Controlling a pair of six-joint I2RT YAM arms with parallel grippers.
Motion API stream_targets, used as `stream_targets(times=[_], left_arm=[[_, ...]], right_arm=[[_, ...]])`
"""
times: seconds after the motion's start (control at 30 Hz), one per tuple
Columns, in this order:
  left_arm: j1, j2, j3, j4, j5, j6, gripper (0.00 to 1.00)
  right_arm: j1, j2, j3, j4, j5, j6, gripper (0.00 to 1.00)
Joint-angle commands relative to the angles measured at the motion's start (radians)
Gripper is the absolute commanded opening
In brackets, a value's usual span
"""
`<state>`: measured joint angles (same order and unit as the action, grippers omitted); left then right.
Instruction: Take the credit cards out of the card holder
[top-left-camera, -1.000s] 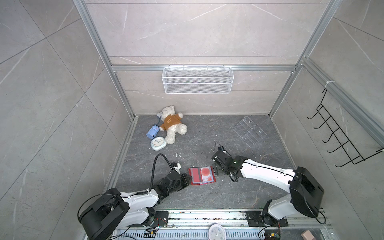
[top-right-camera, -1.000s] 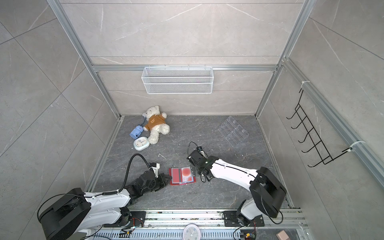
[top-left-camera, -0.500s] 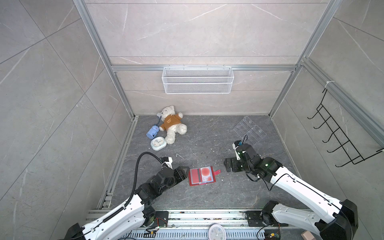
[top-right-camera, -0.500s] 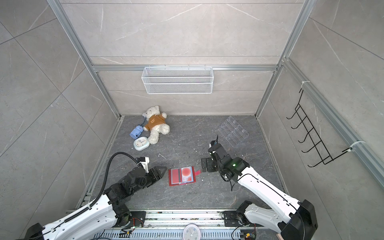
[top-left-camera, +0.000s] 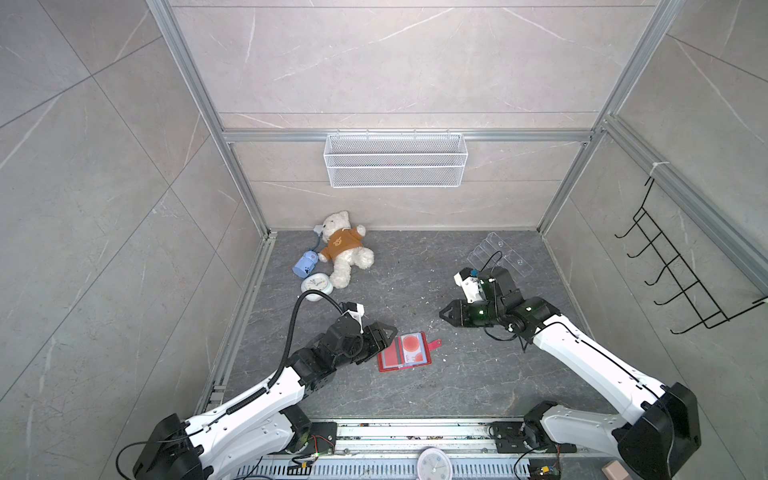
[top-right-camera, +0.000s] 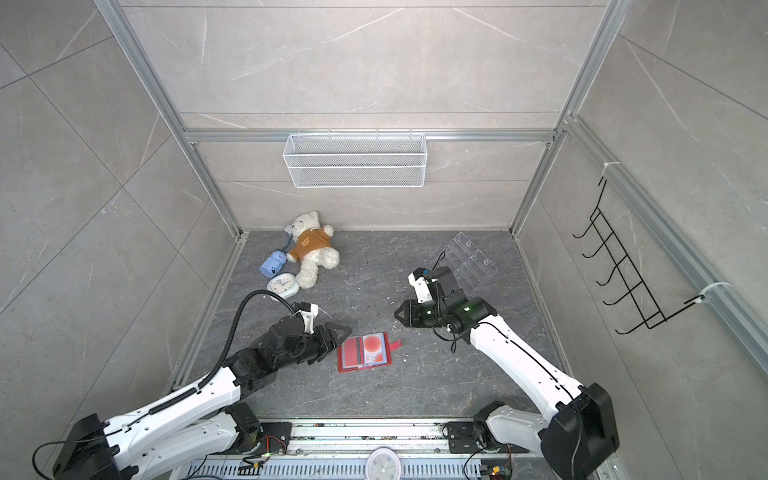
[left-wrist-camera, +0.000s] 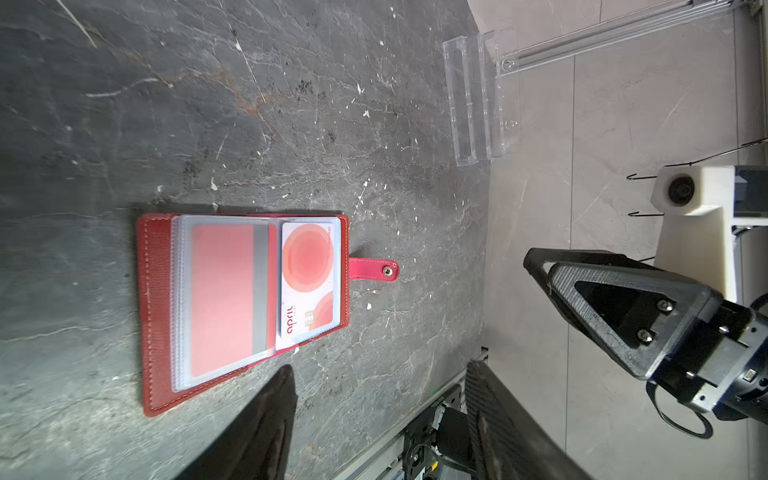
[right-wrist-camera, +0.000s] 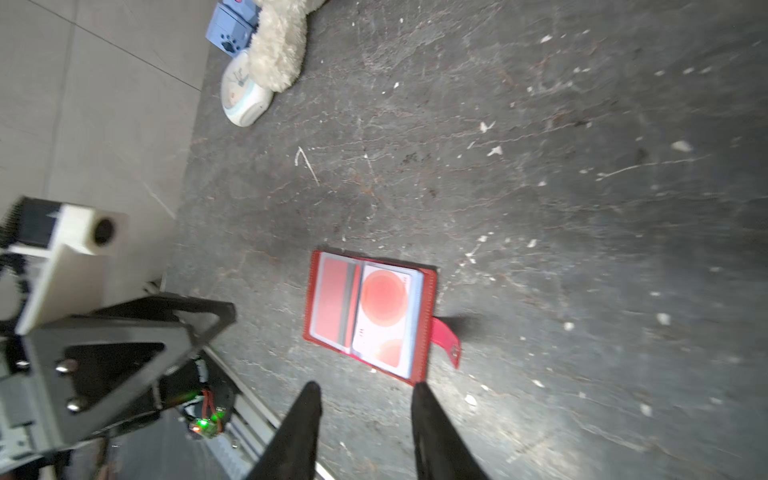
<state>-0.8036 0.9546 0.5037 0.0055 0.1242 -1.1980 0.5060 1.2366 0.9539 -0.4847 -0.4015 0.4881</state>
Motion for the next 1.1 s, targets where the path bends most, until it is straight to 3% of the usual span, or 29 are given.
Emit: stream_targets(times=[0.0, 0.1, 0.17, 0.5, 0.73, 1.07], left_arm=[[0.0, 0.045, -0.037, 0.177, 0.082, -0.079, 0.63], [-0.001, 0.106, -0.068, 0.255, 0.088, -0.121, 0.6], [0.0, 0.142, -0.085, 0.301, 0.095, -0.146, 0.56], [-0.003, 0.287, -0.148, 0.496, 0.113, -0.247, 0.5], [-0.011, 0.345, -0.142, 0.482, 0.096, -0.265, 0.44], [-0.013, 0.372, -0.146, 0.473, 0.082, -0.265, 0.44]], right_arm=[[-0.003, 0.062, -0.04, 0.127, -0.108, 0.052, 0.22], [-0.003, 0.137, -0.053, 0.185, -0.146, 0.064, 0.05], [-0.003, 0.172, -0.063, 0.217, -0.145, 0.071, 0.0], [-0.001, 0.278, -0.146, 0.332, -0.184, 0.095, 0.0], [0.025, 0.354, -0.199, 0.422, -0.192, 0.109, 0.0], [0.052, 0.434, -0.228, 0.513, -0.207, 0.135, 0.0]])
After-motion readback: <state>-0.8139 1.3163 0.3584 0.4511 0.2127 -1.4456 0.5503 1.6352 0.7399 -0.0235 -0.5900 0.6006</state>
